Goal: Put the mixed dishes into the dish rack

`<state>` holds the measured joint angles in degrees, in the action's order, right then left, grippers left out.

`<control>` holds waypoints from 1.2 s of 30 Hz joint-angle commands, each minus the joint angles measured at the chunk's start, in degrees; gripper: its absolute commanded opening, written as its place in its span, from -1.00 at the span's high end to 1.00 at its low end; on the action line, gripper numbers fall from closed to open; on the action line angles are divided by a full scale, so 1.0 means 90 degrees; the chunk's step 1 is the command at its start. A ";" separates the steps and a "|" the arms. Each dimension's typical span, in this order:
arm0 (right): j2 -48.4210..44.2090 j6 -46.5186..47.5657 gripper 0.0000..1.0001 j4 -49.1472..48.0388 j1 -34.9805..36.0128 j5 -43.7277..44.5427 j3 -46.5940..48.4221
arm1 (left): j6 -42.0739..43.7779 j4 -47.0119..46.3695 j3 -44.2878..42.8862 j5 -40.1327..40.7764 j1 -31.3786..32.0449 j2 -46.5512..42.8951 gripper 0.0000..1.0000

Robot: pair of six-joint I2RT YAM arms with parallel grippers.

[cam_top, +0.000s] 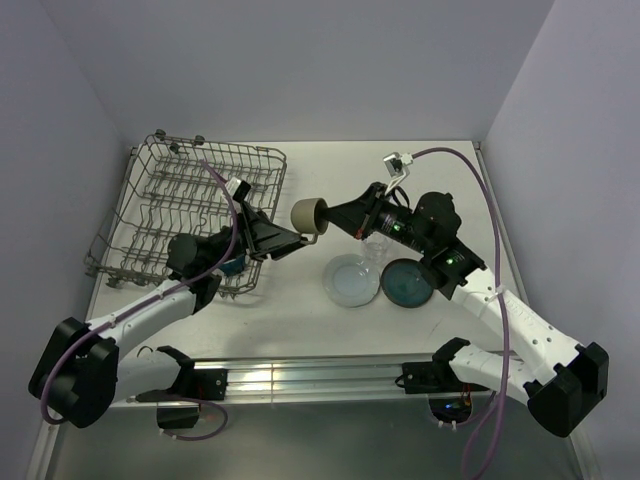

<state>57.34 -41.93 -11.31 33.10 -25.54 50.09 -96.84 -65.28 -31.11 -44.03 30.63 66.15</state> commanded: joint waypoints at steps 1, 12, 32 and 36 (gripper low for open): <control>0.0015 0.0001 1.00 -0.0686 -0.0035 -0.0111 -0.0047 | -0.0314 -0.1067 -0.0039 0.0126 0.0044 0.0042 -0.08; 0.0123 -0.0048 1.00 -0.1116 -0.0026 -0.0121 -0.0223 | -0.0616 -0.1526 -0.0049 0.0322 0.0083 0.0384 0.24; 0.0191 0.0108 1.00 -0.0941 0.0043 0.0025 -0.0233 | -0.0725 -0.1761 -0.0127 0.0459 0.0229 0.0628 1.00; 0.0152 0.0303 -0.15 -0.0328 0.0023 0.0386 -0.0009 | -0.0317 -0.1265 -0.0175 0.0391 0.0210 0.0492 1.00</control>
<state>58.63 -42.26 -17.89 33.12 -24.71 47.27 -102.61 -71.70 -31.07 -40.66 32.08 72.07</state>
